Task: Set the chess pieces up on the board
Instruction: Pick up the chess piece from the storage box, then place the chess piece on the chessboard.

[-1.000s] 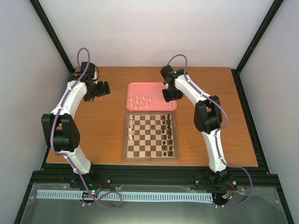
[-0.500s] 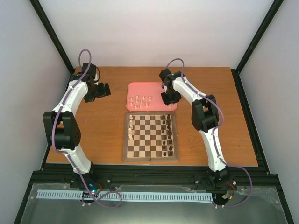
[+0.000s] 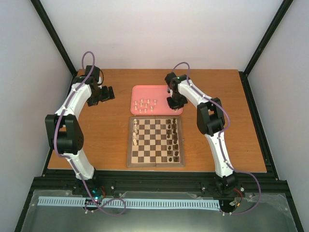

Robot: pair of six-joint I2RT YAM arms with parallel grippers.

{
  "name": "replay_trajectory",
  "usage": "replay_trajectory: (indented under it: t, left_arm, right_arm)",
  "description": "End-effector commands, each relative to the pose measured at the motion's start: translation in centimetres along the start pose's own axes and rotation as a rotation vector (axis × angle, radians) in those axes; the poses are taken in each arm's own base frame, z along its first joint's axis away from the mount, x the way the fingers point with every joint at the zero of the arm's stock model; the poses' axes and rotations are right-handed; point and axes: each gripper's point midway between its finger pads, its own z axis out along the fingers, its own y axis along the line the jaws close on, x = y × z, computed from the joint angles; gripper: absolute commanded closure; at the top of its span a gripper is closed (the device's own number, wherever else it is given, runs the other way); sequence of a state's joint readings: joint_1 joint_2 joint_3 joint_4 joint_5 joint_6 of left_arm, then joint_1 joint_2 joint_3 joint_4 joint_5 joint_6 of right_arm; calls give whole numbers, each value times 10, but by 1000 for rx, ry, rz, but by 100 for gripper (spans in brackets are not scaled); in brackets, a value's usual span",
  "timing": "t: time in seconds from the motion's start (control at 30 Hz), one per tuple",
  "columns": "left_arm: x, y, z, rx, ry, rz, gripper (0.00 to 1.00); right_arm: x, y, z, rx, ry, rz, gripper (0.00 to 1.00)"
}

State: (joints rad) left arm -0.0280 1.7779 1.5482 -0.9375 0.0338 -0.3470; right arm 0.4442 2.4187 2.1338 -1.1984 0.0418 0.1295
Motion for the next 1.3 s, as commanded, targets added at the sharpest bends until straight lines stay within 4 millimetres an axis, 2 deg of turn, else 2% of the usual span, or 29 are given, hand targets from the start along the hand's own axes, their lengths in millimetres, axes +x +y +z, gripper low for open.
replay_trajectory:
  t: [0.0,0.07,0.17,0.27,0.33,0.4,0.57,0.7,0.83,1.0,1.13,1.27]
  left_arm:
    - [-11,-5,-11,10,-33,2,0]
    - [-11,-5,-13,13,-37,2,0]
    - [-11,-5,-16,16,-44,2,0]
    - [-12,-6,-20,20,-54,0,0]
    - [-13,-7,-23,24,-60,3,0]
    - [-14,-7,-26,27,-69,3,0]
    - [-18,-9,-34,32,-91,6,0]
    - [-21,-10,-38,39,-101,4,0]
    - [-20,-11,-38,45,-102,4,0]
    - [-20,-10,-42,48,-119,3,0]
    - [-18,-11,-42,59,-120,1,0]
    - [-16,-11,-41,64,-127,-3,0]
  right_arm:
    - [-7,-7,-24,12,-40,14,91]
    - [-8,-6,-36,6,-57,16,93]
    - [-17,-1,-76,-3,-134,16,93]
    - [-18,16,-117,-23,-195,-4,93]
    - [-12,38,-138,-61,-210,-32,93]
    - [2,72,-154,-93,-215,-87,93]
    - [45,147,-179,-148,-198,-202,93]
    - [83,191,-187,-158,-171,-286,93]
    - [113,222,-189,-166,-150,-354,93]
    - [143,250,-185,-164,-123,-414,93]
    - [168,272,-172,-163,-83,-473,93]
    - [179,288,-159,-168,-63,-495,93]
